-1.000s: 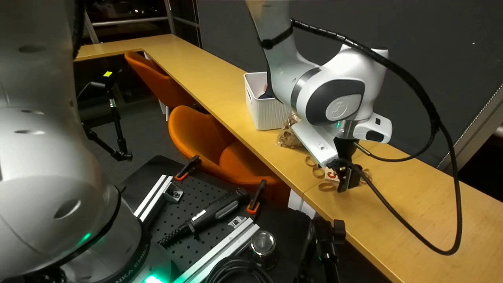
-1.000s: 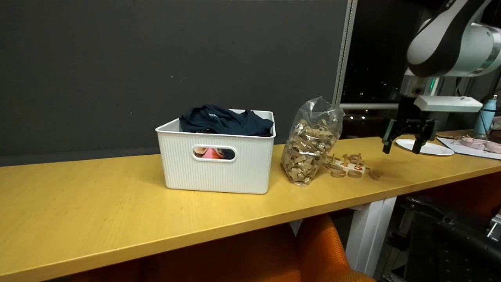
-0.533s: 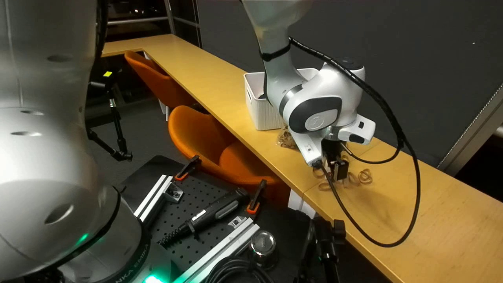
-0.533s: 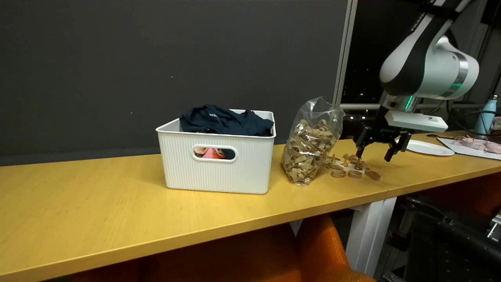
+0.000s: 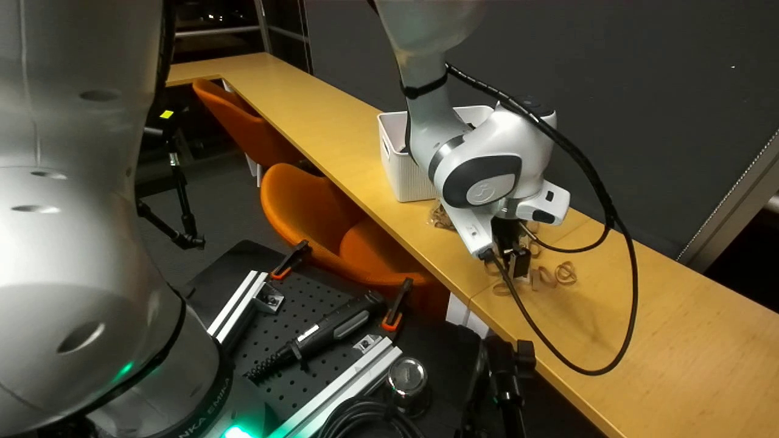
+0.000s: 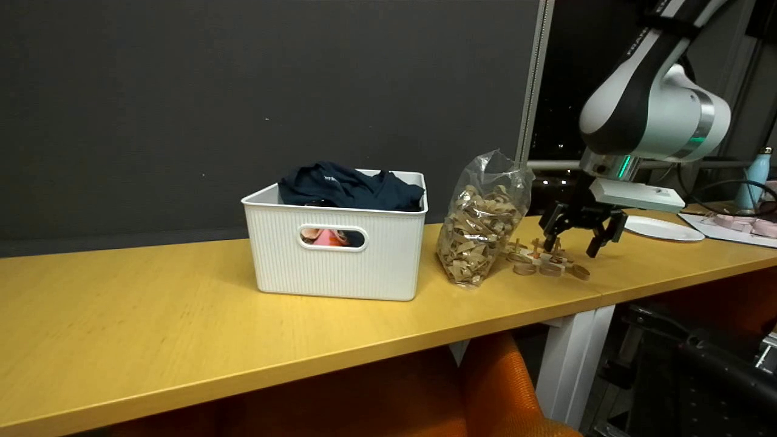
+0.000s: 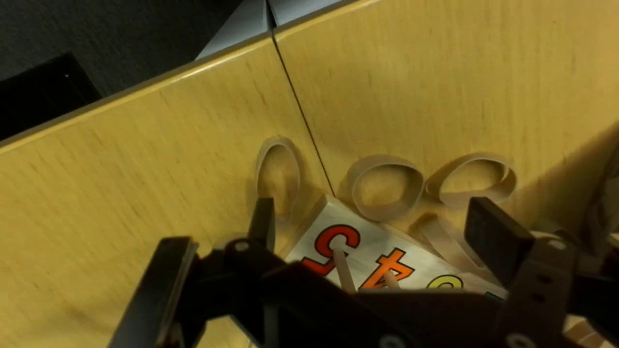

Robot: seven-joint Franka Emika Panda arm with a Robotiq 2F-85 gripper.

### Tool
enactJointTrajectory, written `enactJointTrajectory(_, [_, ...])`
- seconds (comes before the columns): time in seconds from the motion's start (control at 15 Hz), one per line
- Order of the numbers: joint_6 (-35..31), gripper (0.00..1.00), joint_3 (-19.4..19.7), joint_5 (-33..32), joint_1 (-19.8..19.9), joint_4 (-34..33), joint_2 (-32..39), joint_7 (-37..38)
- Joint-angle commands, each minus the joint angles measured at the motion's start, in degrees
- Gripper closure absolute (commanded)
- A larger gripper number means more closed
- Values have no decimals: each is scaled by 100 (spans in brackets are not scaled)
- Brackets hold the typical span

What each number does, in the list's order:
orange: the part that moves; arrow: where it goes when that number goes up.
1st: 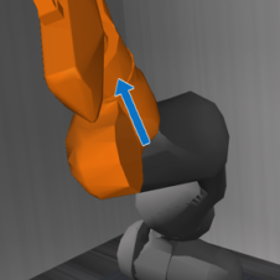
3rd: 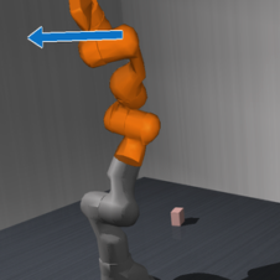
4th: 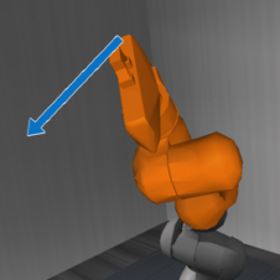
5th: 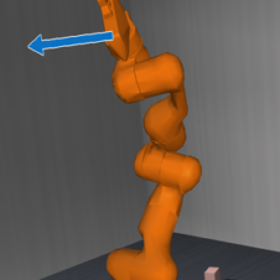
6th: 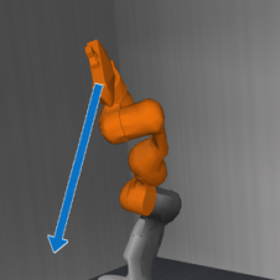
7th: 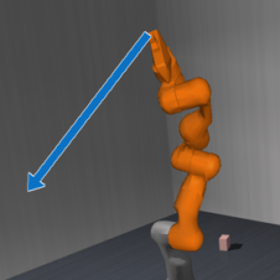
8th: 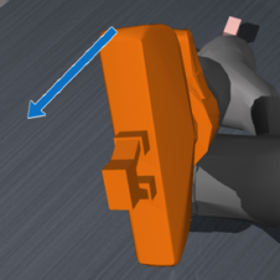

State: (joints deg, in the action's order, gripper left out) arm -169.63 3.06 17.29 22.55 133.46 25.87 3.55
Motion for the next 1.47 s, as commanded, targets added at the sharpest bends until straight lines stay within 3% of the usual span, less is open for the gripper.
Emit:
enactJointTrajectory(0.0, [14, 0, 40, 36, -47, -4, -3, -25])
enactJointTrajectory(0.53, [218, 0, -89, 93, 11, -779, 632, 82])
enactJointTrajectory(1.4, [664, 0, 1, 82, -302, -965, 939, 345])
